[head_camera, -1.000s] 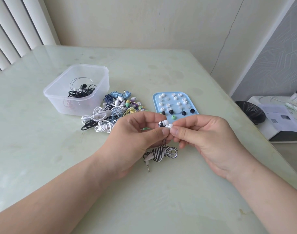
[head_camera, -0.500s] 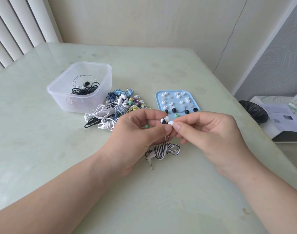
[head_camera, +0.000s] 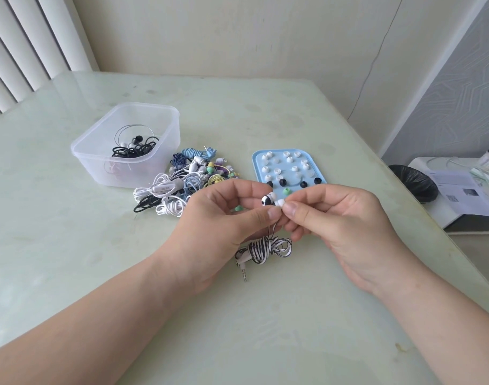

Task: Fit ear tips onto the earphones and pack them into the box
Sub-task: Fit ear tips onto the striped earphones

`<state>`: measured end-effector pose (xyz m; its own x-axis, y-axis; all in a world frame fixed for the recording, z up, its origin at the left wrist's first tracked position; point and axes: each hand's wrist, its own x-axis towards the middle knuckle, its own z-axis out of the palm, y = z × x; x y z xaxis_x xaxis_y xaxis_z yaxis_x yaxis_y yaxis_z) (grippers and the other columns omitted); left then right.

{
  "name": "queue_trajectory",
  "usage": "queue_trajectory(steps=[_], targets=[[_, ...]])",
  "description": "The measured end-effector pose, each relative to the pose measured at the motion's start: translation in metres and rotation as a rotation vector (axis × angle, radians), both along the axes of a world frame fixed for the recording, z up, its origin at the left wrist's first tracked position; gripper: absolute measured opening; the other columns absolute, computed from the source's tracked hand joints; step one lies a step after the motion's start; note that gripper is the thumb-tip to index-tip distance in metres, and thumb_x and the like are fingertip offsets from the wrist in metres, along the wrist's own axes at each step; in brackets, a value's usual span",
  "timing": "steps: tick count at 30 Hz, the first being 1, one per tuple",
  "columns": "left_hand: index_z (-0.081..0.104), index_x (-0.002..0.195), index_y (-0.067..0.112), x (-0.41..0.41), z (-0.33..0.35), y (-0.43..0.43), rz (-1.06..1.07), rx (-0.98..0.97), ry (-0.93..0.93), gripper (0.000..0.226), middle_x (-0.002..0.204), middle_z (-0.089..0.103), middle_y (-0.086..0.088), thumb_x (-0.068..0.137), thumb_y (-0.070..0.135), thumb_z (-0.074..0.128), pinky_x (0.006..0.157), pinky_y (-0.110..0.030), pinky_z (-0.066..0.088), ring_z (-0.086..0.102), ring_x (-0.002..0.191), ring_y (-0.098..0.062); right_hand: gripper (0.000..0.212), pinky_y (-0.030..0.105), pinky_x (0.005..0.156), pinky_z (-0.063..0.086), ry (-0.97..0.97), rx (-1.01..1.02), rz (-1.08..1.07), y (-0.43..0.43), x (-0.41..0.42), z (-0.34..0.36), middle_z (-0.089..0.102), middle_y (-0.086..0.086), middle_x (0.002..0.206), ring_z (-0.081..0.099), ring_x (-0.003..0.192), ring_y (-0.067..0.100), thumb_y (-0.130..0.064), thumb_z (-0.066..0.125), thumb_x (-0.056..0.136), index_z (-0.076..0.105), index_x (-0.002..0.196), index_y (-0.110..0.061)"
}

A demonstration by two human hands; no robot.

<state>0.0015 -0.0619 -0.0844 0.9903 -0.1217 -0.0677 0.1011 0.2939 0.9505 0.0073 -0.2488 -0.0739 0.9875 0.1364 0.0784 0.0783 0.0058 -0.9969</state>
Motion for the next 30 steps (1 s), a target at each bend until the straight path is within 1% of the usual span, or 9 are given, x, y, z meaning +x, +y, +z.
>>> queue_trajectory(steps=[7, 12, 16, 17, 20, 22, 24, 27, 30], targets=[[0.071, 0.107, 0.002, 0.0004, 0.0009, -0.0009, 0.024, -0.005, 0.012, 0.034, 0.092, 0.071, -0.018, 0.075, 0.0, 0.081, 0.091, -0.05, 0.06, 0.076, 0.091, -0.039, 0.01, 0.028, 0.066, 0.058, -0.113, -0.106, 0.016, -0.0021, -0.0026, 0.0023, 0.078, 0.011, 0.081, 0.074, 0.074, 0.018, 0.004, 0.071, 0.089, 0.077, 0.093, -0.004], [0.07, 0.109, 0.001, 0.0002, 0.0019, -0.0008, 0.013, -0.01, 0.007, 0.029, 0.095, 0.073, -0.021, 0.082, -0.005, 0.078, 0.088, -0.045, 0.061, 0.076, 0.092, -0.037, 0.007, 0.029, 0.064, 0.057, -0.08, -0.027, -0.025, -0.0011, -0.0016, 0.0017, 0.077, 0.015, 0.079, 0.072, 0.072, 0.021, 0.004, 0.071, 0.089, 0.076, 0.092, -0.001], [0.073, 0.104, 0.006, -0.0001, 0.0015, -0.0013, 0.053, 0.068, -0.033, 0.027, 0.091, 0.07, -0.015, 0.08, -0.005, 0.08, 0.084, -0.043, 0.063, 0.076, 0.09, -0.041, 0.008, 0.035, 0.068, 0.059, -0.026, -0.068, -0.011, -0.0009, -0.0016, 0.0026, 0.079, 0.012, 0.084, 0.07, 0.075, 0.023, -0.008, 0.073, 0.091, 0.08, 0.091, -0.007], [0.074, 0.103, 0.008, -0.0009, 0.0022, -0.0015, 0.067, 0.112, -0.058, 0.027, 0.09, 0.07, -0.013, 0.08, -0.003, 0.082, 0.084, -0.046, 0.064, 0.076, 0.087, -0.037, 0.008, 0.037, 0.069, 0.059, -0.014, -0.087, 0.007, -0.0006, -0.0021, 0.0025, 0.079, 0.01, 0.086, 0.069, 0.076, 0.023, -0.009, 0.073, 0.091, 0.081, 0.09, -0.008], [0.077, 0.097, 0.019, -0.0041, 0.006, -0.0024, 0.09, 0.197, -0.114, 0.027, 0.096, 0.073, -0.015, 0.075, 0.01, 0.09, 0.082, -0.074, 0.054, 0.077, 0.085, -0.036, 0.009, 0.039, 0.071, 0.058, 0.025, -0.094, 0.047, -0.0011, -0.0029, 0.0026, 0.08, 0.009, 0.091, 0.068, 0.078, 0.022, -0.009, 0.072, 0.091, 0.08, 0.089, -0.006], [0.077, 0.095, 0.021, -0.0053, 0.0084, -0.0019, 0.085, 0.199, -0.116, 0.028, 0.095, 0.072, -0.017, 0.071, 0.014, 0.09, 0.08, -0.08, 0.05, 0.077, 0.087, -0.039, 0.009, 0.042, 0.071, 0.057, 0.068, -0.066, 0.069, -0.0038, -0.0017, 0.0027, 0.079, 0.012, 0.092, 0.068, 0.08, 0.025, -0.008, 0.071, 0.091, 0.079, 0.091, -0.005], [0.076, 0.098, 0.014, -0.0053, 0.0088, -0.0005, 0.069, 0.194, -0.101, 0.031, 0.089, 0.073, -0.014, 0.072, 0.006, 0.091, 0.084, -0.069, 0.057, 0.077, 0.086, -0.039, 0.008, 0.04, 0.071, 0.056, 0.05, -0.1, 0.072, -0.0069, -0.001, 0.0026, 0.079, 0.013, 0.09, 0.069, 0.081, 0.027, -0.009, 0.072, 0.091, 0.08, 0.09, -0.007], [0.072, 0.103, 0.004, -0.0044, 0.0082, 0.0021, 0.022, 0.154, -0.071, 0.028, 0.086, 0.073, -0.015, 0.079, -0.005, 0.081, 0.083, -0.048, 0.064, 0.078, 0.084, -0.037, 0.01, 0.037, 0.071, 0.059, -0.119, -0.266, 0.051, -0.0089, -0.0001, 0.001, 0.079, 0.003, 0.084, 0.072, 0.08, 0.028, -0.01, 0.074, 0.09, 0.082, 0.088, -0.016], [0.069, 0.106, 0.0, -0.0033, 0.0091, 0.0047, -0.02, 0.092, -0.032, 0.029, 0.088, 0.071, -0.021, 0.08, -0.008, 0.078, 0.08, -0.042, 0.064, 0.078, 0.084, -0.038, 0.009, 0.042, 0.077, 0.059, -0.296, -0.382, 0.055, -0.0079, 0.0005, 0.0004, 0.078, -0.002, 0.085, 0.074, 0.081, 0.023, -0.01, 0.075, 0.091, 0.081, 0.09, -0.017]])
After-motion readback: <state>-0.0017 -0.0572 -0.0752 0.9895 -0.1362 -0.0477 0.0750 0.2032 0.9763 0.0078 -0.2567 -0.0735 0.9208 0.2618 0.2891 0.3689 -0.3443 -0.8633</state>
